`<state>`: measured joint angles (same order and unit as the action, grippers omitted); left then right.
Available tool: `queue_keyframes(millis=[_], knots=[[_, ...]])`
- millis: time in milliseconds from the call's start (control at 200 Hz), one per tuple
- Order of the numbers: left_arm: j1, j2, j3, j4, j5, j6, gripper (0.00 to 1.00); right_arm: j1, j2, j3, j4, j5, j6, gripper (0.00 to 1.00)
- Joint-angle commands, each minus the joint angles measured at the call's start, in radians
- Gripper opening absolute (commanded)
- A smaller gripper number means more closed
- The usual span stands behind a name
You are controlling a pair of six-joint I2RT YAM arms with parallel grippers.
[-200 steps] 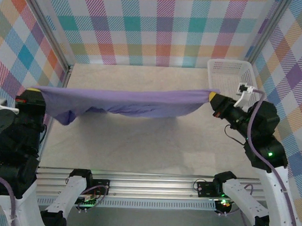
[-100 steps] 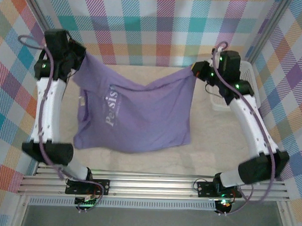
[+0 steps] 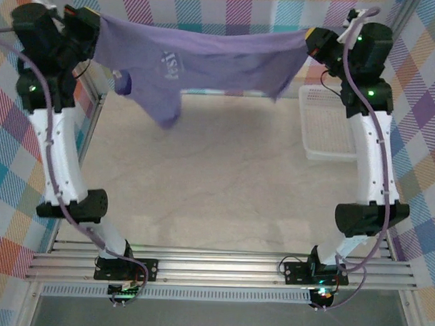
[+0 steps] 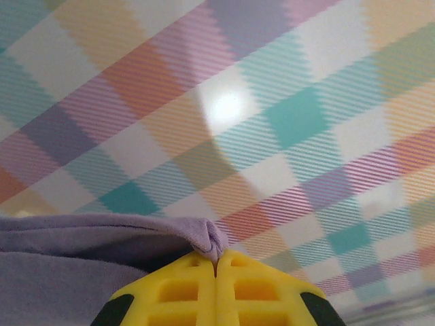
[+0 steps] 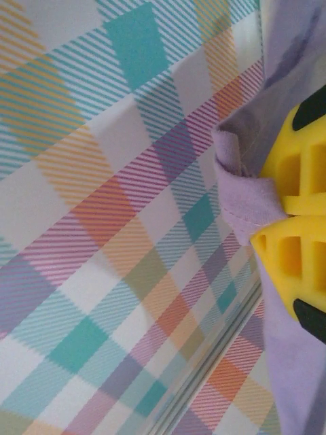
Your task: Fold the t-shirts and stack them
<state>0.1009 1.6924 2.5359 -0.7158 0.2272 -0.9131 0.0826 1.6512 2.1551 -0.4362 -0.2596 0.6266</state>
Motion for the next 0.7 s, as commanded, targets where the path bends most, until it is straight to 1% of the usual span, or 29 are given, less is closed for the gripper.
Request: queue_keyframes(millis=[0,60,115,215,285,400,470,545,695], knots=[[0.008,-0.149,-0.079,0.04,0.016,0.022,0.0,-0.014,-0.059,-0.031,-0.048,0.002,-0.023,0.0],[0.008,-0.238,-0.235,0.056,0.029,0.014,0.0,-0.014,-0.098,-0.104,-0.069,0.011,-0.04,0.0],[0.008,-0.331,-0.411,0.073,0.025,0.008,0.0,-0.014,-0.151,-0.217,-0.063,0.031,-0.05,0.0],[-0.003,-0.516,-0.809,0.173,0.052,-0.064,0.0,-0.014,-0.253,-0.464,-0.038,0.068,-0.069,0.0],[-0.037,-0.616,-1.087,0.234,0.067,-0.126,0.0,-0.014,-0.317,-0.653,-0.023,0.082,-0.079,0.0],[-0.107,-0.723,-1.441,0.226,0.073,-0.166,0.0,-0.014,-0.377,-0.95,0.011,0.082,-0.063,0.0],[-0.154,-0.78,-1.606,0.216,0.064,-0.199,0.0,-0.014,-0.375,-1.088,-0.001,0.1,-0.038,0.0],[-0.217,-0.822,-1.757,0.22,0.047,-0.244,0.0,-0.014,-0.334,-1.168,-0.035,0.117,-0.031,0.0],[-0.326,-0.778,-1.874,0.186,0.026,-0.249,0.0,-0.014,-0.241,-1.216,-0.067,0.162,-0.043,0.0]])
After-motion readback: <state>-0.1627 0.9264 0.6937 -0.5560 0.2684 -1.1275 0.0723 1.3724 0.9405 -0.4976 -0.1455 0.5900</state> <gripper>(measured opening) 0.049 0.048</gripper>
